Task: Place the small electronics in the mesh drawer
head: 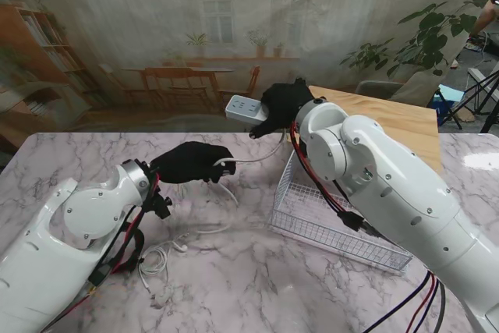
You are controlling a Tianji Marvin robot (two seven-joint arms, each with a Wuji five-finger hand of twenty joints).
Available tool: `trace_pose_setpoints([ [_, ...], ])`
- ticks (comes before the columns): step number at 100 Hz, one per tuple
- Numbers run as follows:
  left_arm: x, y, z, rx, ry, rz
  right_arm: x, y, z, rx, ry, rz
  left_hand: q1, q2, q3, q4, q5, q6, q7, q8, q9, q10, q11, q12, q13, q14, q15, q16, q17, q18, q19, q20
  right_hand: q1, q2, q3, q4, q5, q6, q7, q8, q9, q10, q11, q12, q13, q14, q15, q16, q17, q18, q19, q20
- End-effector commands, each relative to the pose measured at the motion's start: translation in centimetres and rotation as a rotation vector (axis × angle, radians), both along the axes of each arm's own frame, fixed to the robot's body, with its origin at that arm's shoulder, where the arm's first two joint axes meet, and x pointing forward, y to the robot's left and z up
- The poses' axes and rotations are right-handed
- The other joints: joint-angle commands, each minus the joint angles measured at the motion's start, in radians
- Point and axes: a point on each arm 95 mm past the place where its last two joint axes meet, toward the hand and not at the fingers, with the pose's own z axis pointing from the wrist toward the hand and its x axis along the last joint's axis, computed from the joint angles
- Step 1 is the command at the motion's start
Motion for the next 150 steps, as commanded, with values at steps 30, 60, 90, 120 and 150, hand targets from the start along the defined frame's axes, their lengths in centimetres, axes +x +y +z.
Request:
trace_pose_setpoints([
  [30, 0.9, 1.1, 6.8, 0.048, -0.161, 0.006, -0.2, 0.5, -2.2, -0.043, 0.04, 0.03, 0.06, 0.038, 0.028, 0.022, 0.088, -0.078, 0.091, 0.063, 0.071, 0.023, 0.073, 0.03, 0.078, 0.03, 0.054, 0.015, 0.068, -0.012, 0.078, 0.03, 0.141, 0.2, 0.386, 0.019, 0.097, -0.126, 0.124, 0.022, 0.033, -0.026, 0.045, 0.011, 0.011, -0.004, 0.067, 0.012, -0.024, 0.009, -0.019, -0.003],
  [60, 3.3, 0.7, 9.4, 0.166, -0.217, 0.034, -1.3, 1.4, -2.8, -0.008, 0.056, 0.076, 0.06, 0.043, 0.02, 0.022, 0.087, -0.086, 0.089, 0.067, 0.073, 0.013, 0.093, 0.044, 0.116, 0.018, 0.087, 0.027, 0.103, -0.004, 0.113, 0.032, 0.138, 0.198, 0.392, 0.018, 0.1, -0.127, 0.124, 0.02, 0.037, -0.027, 0.044, 0.012, 0.012, -0.004, 0.066, 0.012, -0.023, 0.011, -0.019, -0.003],
  [90, 2.9, 1.0, 7.5, 0.212, -0.162, -0.009, -1.0, 0.8, -2.6, 0.021, 0.041, 0.027, 0.06, 0.043, 0.013, 0.023, 0.094, -0.093, 0.088, 0.068, 0.076, 0.009, 0.095, 0.052, 0.114, 0.018, 0.088, 0.036, 0.096, -0.008, 0.119, 0.03, 0.14, 0.198, 0.393, 0.017, 0.1, -0.124, 0.122, 0.019, 0.037, -0.025, 0.043, 0.014, 0.013, -0.003, 0.067, 0.013, -0.025, 0.011, -0.02, -0.003],
  [120, 3.3, 0.5, 6.7, 0.239, -0.161, -0.02, -0.9, 0.9, -3.1, 0.04, 0.052, 0.03, 0.06, 0.046, 0.009, 0.026, 0.093, -0.093, 0.086, 0.07, 0.076, 0.007, 0.092, 0.056, 0.116, 0.014, 0.087, 0.041, 0.098, -0.012, 0.12, 0.025, 0.139, 0.196, 0.395, 0.018, 0.101, -0.12, 0.123, 0.019, 0.038, -0.026, 0.045, 0.013, 0.014, -0.003, 0.071, 0.014, -0.024, 0.012, -0.019, -0.002],
  [150, 3.8, 0.5, 9.7, 0.241, -0.241, -0.011, -2.4, 1.6, -4.7, 0.029, 0.063, 0.112, 0.06, 0.049, 0.002, 0.025, 0.09, -0.1, 0.085, 0.07, 0.074, 0.002, 0.092, 0.06, 0.112, 0.009, 0.085, 0.044, 0.097, -0.016, 0.121, 0.023, 0.137, 0.193, 0.399, 0.019, 0.105, -0.119, 0.123, 0.019, 0.043, -0.03, 0.046, 0.014, 0.017, -0.006, 0.071, 0.013, -0.022, 0.012, -0.019, -0.002],
])
